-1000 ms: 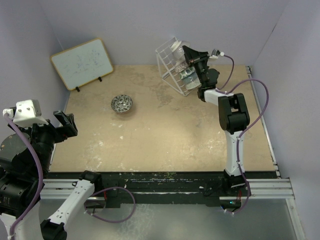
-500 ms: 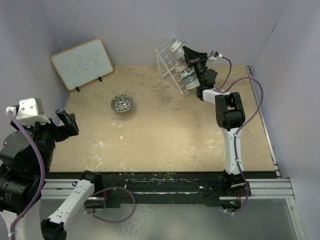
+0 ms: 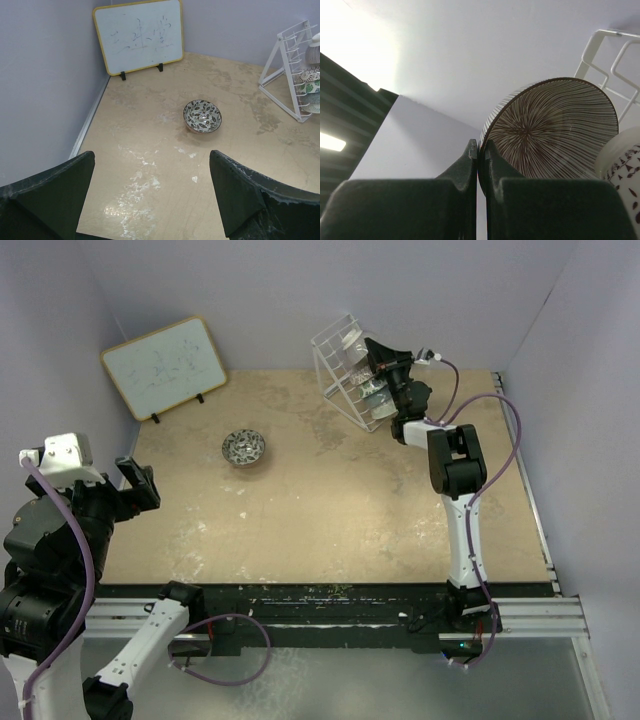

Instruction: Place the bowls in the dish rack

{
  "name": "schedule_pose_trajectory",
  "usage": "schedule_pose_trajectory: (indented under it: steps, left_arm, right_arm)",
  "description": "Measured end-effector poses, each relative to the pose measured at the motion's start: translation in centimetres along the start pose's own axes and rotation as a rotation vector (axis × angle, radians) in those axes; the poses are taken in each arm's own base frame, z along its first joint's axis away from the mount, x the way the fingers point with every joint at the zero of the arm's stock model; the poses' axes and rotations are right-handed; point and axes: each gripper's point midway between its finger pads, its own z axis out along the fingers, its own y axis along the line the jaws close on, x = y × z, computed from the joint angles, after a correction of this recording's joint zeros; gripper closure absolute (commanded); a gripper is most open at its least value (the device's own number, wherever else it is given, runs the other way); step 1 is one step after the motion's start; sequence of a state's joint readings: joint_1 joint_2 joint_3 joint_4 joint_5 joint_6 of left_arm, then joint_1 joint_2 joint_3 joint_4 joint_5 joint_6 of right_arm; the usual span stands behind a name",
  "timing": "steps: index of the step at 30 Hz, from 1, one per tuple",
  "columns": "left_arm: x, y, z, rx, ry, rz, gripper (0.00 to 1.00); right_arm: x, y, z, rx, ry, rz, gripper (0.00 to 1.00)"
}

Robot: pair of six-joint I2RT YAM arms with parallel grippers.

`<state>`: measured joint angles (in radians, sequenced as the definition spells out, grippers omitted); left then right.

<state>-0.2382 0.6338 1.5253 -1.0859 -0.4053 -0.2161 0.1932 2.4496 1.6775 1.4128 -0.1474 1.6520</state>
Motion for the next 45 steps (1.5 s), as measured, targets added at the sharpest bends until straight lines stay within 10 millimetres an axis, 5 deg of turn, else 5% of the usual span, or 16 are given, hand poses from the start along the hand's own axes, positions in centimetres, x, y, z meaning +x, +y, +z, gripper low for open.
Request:
schedule_pose_trajectory:
  steps: [29, 45]
  left_arm:
    - [0.1, 0.0, 0.1, -0.001, 0.003, 0.001, 0.01]
    - [0.2, 0.0, 0.2, -0.002, 0.007, 0.003, 0.01]
  right_arm:
    - [-1.2, -4.1, -2.0, 0.134, -0.072, 0.031, 0.98]
    - [-1.0, -4.6, -2.4, 0.263, -0.062, -0.017, 0.52]
